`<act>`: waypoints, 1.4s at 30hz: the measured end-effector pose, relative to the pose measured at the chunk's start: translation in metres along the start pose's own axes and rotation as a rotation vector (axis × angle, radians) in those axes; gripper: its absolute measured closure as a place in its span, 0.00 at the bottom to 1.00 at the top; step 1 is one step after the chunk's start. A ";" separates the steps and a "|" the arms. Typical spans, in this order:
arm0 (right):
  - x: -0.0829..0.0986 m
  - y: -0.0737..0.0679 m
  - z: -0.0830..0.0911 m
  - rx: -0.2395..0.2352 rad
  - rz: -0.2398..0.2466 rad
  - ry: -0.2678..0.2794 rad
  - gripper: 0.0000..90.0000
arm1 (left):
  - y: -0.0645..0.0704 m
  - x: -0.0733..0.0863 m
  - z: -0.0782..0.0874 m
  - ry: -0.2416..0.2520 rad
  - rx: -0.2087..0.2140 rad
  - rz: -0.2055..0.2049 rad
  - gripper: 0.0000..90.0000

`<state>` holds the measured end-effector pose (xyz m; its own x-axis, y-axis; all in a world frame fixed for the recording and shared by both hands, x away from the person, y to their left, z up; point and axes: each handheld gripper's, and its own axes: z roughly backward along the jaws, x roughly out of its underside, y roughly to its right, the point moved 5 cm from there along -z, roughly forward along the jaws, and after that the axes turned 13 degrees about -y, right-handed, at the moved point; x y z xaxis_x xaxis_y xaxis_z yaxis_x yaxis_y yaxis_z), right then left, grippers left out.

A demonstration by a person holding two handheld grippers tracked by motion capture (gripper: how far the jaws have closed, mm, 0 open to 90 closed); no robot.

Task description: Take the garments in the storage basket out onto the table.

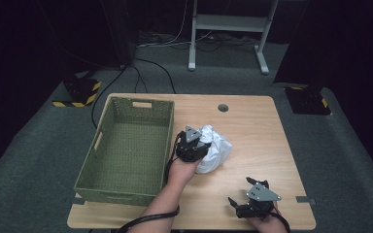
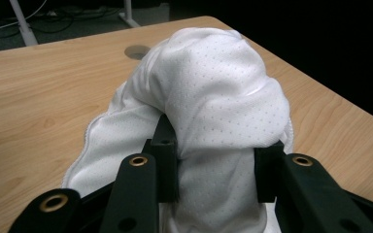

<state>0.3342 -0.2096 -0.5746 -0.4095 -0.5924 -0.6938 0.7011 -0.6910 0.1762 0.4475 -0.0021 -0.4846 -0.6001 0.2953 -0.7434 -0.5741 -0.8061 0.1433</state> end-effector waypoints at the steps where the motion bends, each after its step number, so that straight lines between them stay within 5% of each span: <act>1: 0.000 0.000 0.000 0.000 0.000 0.000 0.02 | 0.000 0.000 -0.001 -0.004 -0.001 0.000 0.71; 42: 0.000 0.000 0.000 0.000 0.004 -0.001 0.02 | 0.018 0.012 -0.058 -0.161 -0.019 -0.091 0.67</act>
<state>0.3346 -0.2095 -0.5748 -0.4075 -0.5957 -0.6921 0.7025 -0.6887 0.1791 0.4621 -0.0432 -0.5293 -0.6286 0.4446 -0.6381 -0.6206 -0.7813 0.0670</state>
